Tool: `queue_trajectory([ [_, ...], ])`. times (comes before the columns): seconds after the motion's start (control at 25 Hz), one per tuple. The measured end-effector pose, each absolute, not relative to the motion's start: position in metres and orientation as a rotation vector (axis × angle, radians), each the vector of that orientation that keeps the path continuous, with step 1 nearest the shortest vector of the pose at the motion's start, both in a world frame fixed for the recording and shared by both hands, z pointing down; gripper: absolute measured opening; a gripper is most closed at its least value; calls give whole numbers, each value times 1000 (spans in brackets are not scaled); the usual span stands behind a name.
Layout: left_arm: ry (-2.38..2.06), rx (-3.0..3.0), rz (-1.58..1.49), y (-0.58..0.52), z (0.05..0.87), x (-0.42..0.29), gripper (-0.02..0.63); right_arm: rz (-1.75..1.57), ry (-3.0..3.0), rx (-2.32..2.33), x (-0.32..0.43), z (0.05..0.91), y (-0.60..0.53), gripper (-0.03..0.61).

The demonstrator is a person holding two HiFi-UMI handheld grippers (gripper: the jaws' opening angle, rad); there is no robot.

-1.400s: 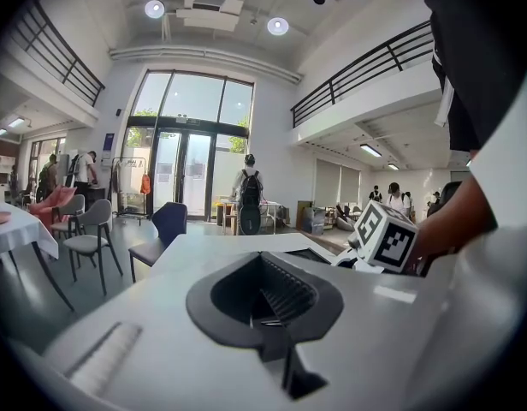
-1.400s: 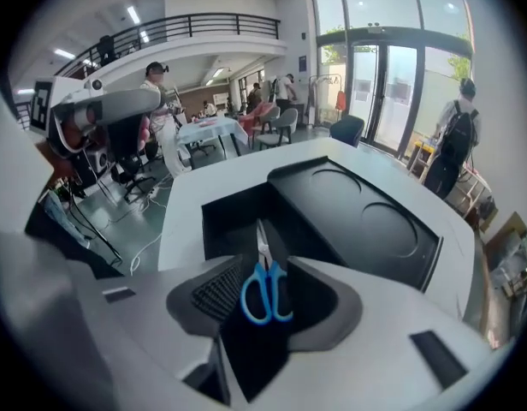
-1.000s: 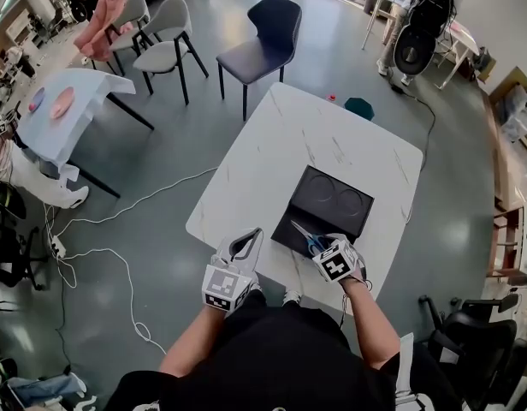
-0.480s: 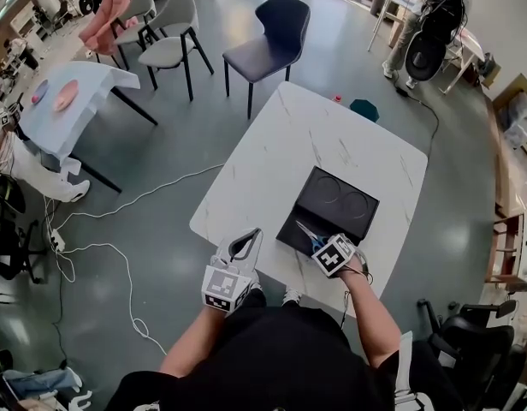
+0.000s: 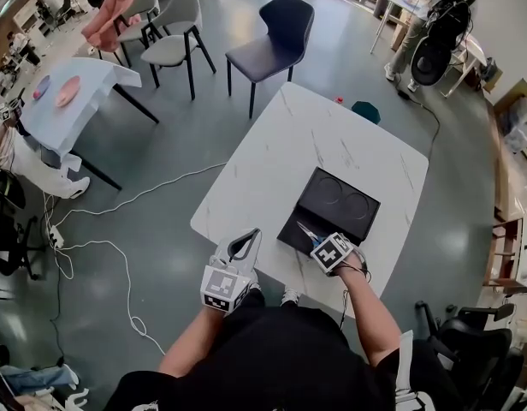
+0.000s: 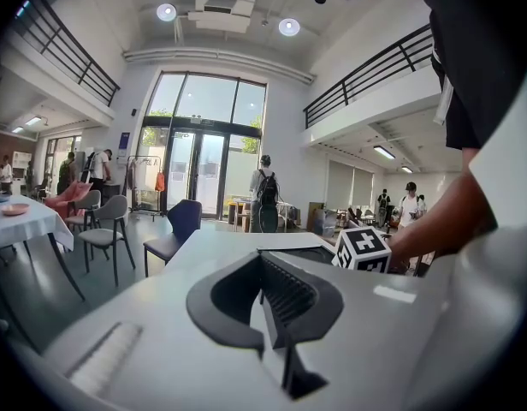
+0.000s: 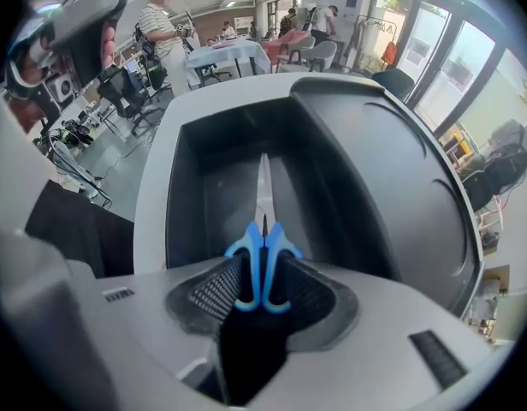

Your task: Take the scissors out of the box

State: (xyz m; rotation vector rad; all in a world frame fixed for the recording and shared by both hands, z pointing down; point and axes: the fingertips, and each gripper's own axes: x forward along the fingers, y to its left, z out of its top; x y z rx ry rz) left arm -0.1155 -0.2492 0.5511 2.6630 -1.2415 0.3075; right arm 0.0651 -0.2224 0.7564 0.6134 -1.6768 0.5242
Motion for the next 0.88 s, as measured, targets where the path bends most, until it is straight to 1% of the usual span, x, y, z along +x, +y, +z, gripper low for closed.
queue_trajectory([
  [0.2, -1230, 2668, 306, -249, 551, -112, 9, 498, -1696, 589, 63, 755, -224, 144],
  [0.24, -1228, 2671, 307, -250, 550, -112, 9, 496, -1696, 591, 62, 755, -225, 127],
  [0.28, -1229, 2674, 306, -250, 550, -112, 9, 495, -1696, 593, 62, 755, -224, 95],
  [0.72, -1267, 2659, 304, -254, 548, -121, 9, 440, -1721, 602, 59, 753, -224, 92],
  [0.88, -1257, 2664, 307, -252, 548, -118, 9, 479, -1757, 639, 56, 744, -222, 91],
])
